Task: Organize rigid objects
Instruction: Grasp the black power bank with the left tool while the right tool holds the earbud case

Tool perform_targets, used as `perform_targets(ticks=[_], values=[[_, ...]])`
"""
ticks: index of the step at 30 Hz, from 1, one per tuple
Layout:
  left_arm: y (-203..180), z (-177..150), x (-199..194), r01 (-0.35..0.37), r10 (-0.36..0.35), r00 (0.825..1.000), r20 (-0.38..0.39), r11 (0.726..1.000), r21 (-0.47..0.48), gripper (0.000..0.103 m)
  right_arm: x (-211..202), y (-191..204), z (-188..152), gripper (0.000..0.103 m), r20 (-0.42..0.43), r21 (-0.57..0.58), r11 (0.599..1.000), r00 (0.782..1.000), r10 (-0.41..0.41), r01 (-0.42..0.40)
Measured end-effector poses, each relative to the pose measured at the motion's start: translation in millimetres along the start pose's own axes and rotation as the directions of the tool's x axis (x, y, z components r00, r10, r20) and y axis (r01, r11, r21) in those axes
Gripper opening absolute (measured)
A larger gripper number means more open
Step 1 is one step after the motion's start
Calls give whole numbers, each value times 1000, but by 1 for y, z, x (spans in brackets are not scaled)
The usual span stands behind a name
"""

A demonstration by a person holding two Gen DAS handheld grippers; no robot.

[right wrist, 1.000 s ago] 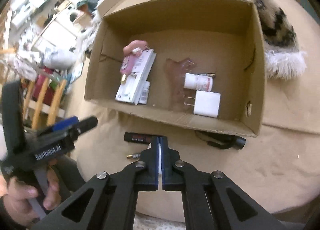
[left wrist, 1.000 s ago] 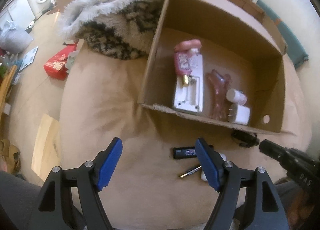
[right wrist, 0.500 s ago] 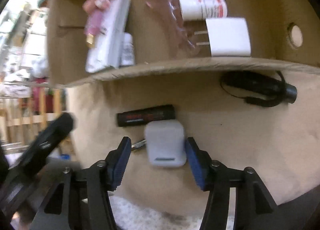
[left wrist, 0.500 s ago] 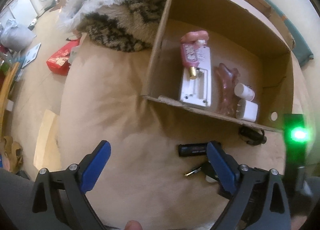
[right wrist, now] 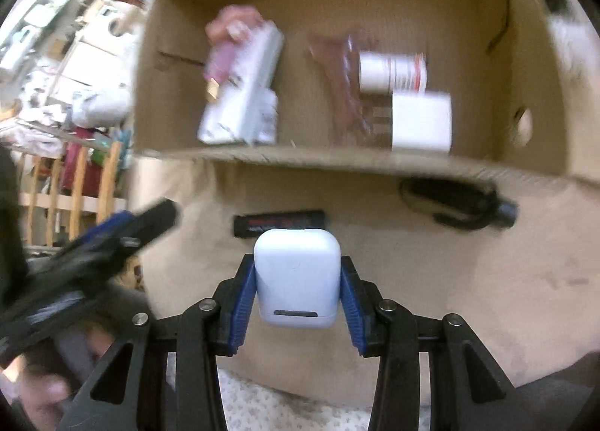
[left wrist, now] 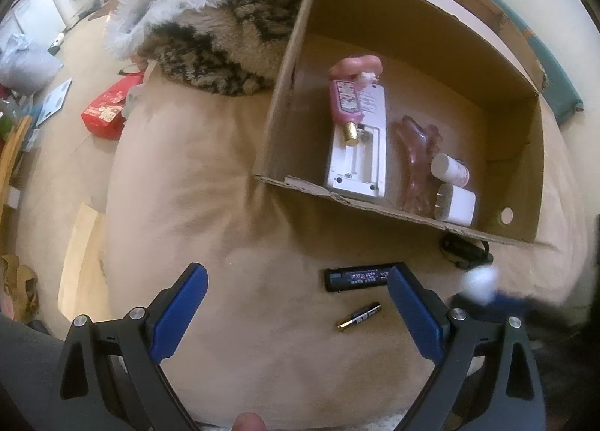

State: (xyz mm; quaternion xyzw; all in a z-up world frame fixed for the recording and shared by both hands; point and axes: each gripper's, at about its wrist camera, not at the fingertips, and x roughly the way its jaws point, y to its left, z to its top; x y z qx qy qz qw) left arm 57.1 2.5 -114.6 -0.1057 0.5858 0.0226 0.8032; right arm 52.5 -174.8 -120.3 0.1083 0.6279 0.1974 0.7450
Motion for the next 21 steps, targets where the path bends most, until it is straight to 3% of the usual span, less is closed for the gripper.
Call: perform_targets(ticks=[8,12,21], values=[[-16,-1,10,49,-48,998,-48,999,15,97,-56,-29,26,45,168,4,998,984,58,-59],[-36,-1,19,51,-48,997,-62,998,47,101,-60,-54,30,45,192,64,991,976,106,-121],[-69,-3,71,27,-22,987,-156,999,27,101,-65,-51,30,45,219,51,986,965,141,-156]])
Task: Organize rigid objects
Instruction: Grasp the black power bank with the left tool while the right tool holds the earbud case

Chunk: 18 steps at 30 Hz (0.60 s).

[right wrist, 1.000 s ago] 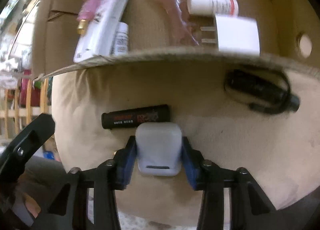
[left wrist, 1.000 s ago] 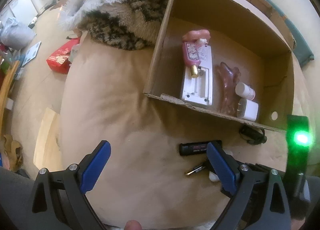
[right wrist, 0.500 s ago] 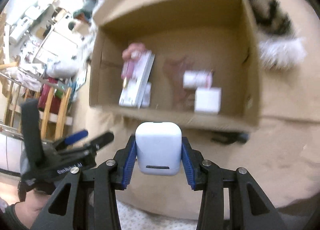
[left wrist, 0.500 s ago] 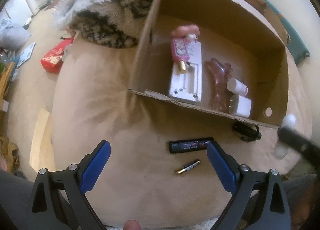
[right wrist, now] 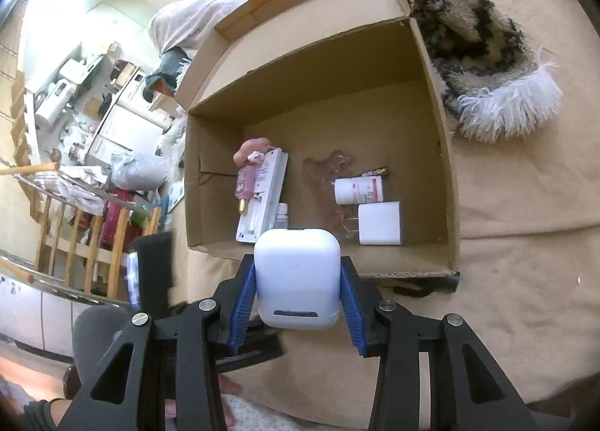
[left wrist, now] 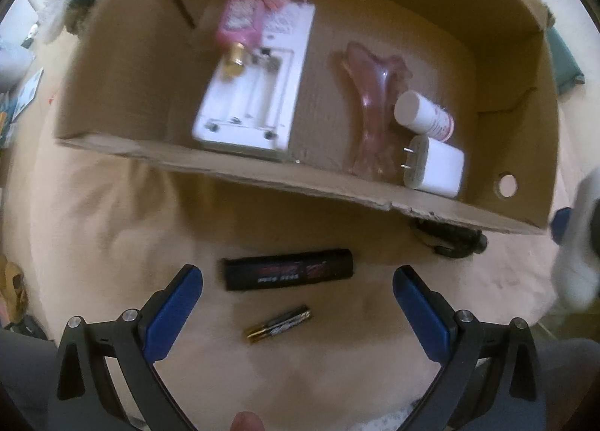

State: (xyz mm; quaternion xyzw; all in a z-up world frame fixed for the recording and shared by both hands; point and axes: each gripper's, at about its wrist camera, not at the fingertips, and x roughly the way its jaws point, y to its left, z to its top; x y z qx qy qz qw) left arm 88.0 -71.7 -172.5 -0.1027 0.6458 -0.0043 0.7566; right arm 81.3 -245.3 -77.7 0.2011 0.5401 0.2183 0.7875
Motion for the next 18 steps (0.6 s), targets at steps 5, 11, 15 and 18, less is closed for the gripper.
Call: perform_targets(ticks=[5,11,15,18], values=[[-10,2,24,-60,60,997,-40,998,16,101,3,1,2,45,-5,1,1000,1000,8,-8],[-10,9,29,-115,115,993,-20,993,-7,79,7,17,2,45,-6,-25,999,1000,21,-22],[-11,10,27,-125,125,992,-10,992,-15,79,12,32,4,45,1,-71,997,1000,2,-2],[-3,4,25,-137,136,991,-19,988,-74,79,19,43,5,45,-10,-105,994,1000,1,-2]])
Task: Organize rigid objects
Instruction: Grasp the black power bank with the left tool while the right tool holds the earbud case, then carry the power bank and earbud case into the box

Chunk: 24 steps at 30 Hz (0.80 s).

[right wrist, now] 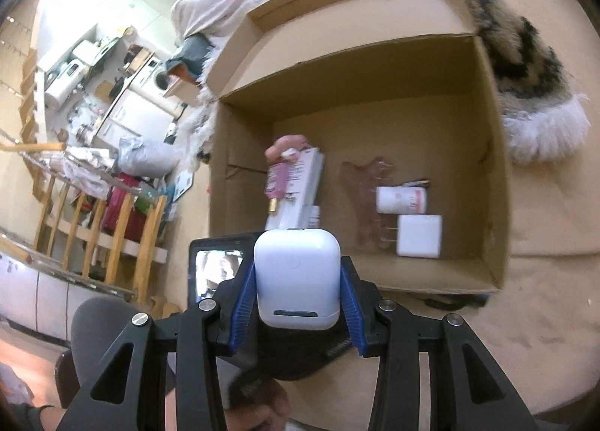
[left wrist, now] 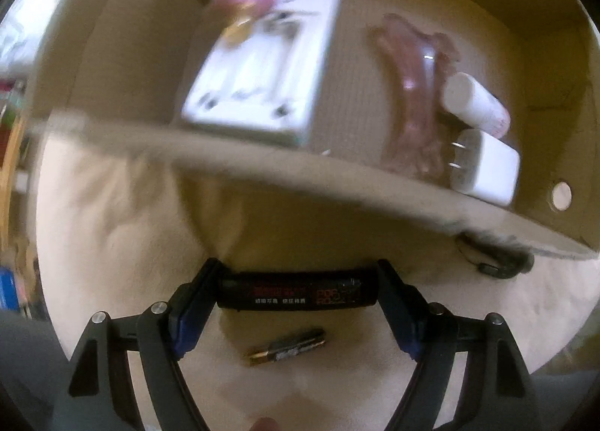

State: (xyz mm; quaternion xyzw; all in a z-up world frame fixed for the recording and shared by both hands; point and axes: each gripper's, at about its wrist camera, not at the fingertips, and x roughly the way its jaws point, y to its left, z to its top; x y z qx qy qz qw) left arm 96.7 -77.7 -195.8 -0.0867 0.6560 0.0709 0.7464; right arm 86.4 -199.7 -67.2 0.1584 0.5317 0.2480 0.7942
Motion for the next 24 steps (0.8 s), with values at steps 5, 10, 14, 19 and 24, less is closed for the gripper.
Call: perform_targets(ticks=[5,10,14,19,24], values=[[19,-12,-11,-38,37,999,-6,994,-105,79,5,10,-1,45,-28,-33,998,998,51,-52],[32,-15,-18,-70,71,997,-4,983,-170,79,-9,10,2,45,-6,-35,992,992,125,-125],[47,-17,-48,-69,90,992,86,973,-222,79,-23,0,7,45,42,-41,999,999,23,-21],[63,4,-98,-68,117,973,201,970,-235,79,-30,-8,12,45,71,-31,998,996,-44,47],[61,27,-138,-51,105,961,255,976,-212,79,-31,-5,13,45,77,-38,998,996,-37,40]])
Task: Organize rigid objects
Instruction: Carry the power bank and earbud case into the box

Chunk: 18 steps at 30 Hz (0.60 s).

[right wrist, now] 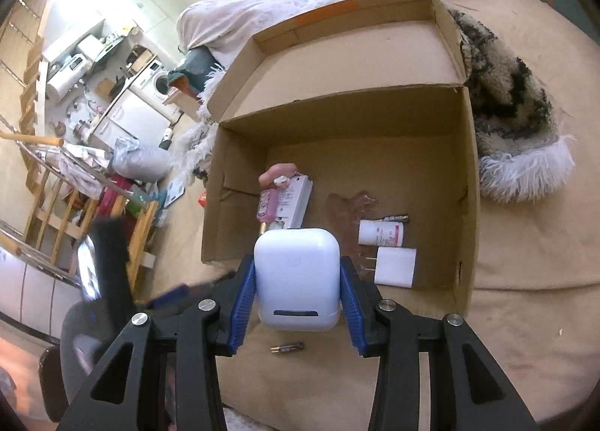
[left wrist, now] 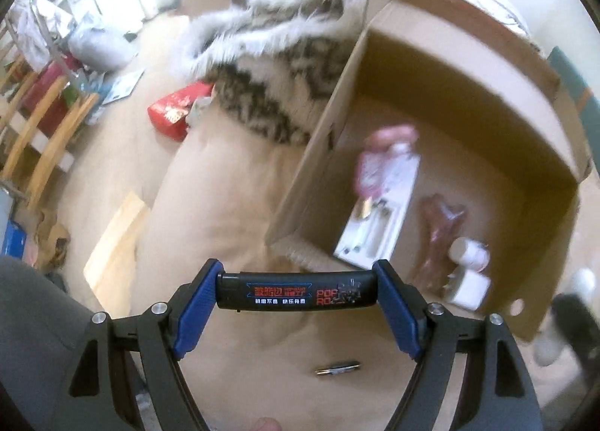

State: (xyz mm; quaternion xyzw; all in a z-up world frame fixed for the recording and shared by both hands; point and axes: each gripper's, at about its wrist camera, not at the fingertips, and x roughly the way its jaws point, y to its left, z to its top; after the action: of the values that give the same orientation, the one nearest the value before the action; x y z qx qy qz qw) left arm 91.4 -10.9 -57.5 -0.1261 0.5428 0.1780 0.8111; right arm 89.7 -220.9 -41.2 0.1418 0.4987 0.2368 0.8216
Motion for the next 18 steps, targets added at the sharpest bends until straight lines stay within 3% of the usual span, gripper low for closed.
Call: perform_targets(ticks=[7,18], values=[[-21,11,-36,29,-37,994,99,996,86,79,0,2,5,45,7,-7,1000,1000,-16,16],[-47,32,11,6,-22,995,101,987,159,79,32,5,39,45,-25,-29,999,999,-31,30]])
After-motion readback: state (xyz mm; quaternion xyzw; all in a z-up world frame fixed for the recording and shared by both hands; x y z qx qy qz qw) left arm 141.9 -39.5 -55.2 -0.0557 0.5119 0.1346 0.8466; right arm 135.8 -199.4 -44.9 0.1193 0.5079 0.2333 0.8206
